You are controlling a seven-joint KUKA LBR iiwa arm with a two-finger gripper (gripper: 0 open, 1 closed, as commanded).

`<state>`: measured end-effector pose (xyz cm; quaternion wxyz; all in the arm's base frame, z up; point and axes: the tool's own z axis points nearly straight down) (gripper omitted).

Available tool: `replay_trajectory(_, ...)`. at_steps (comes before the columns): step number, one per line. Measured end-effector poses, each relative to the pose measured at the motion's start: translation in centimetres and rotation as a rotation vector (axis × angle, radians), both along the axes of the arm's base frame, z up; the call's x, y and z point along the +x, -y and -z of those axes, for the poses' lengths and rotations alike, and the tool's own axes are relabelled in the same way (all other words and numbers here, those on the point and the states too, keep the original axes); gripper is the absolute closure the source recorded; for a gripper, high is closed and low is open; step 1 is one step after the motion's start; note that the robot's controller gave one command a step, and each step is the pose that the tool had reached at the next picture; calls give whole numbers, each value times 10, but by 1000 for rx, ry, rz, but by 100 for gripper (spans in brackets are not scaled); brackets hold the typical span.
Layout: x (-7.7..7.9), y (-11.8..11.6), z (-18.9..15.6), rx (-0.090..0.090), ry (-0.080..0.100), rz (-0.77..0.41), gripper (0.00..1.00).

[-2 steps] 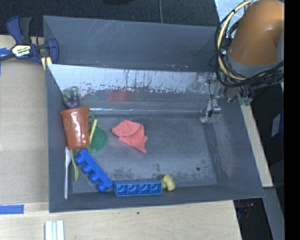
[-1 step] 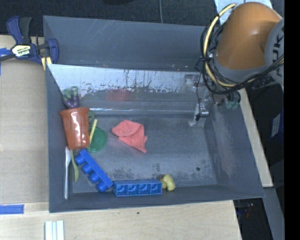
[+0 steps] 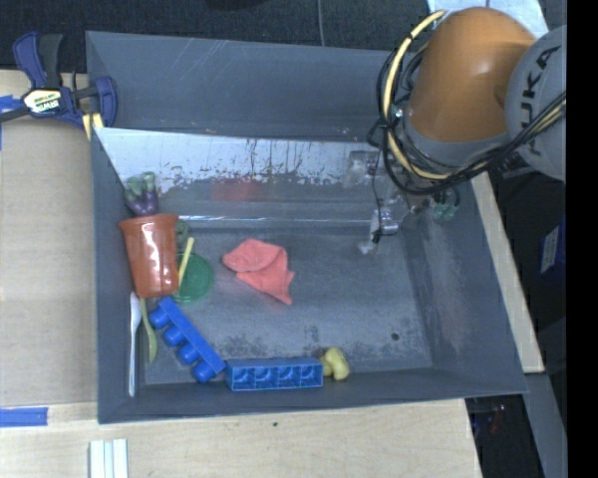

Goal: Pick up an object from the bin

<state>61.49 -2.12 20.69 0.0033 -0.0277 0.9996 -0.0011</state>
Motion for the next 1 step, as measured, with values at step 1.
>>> replay_trajectory(1,-10,-33,-7,-1,0,-222,0)
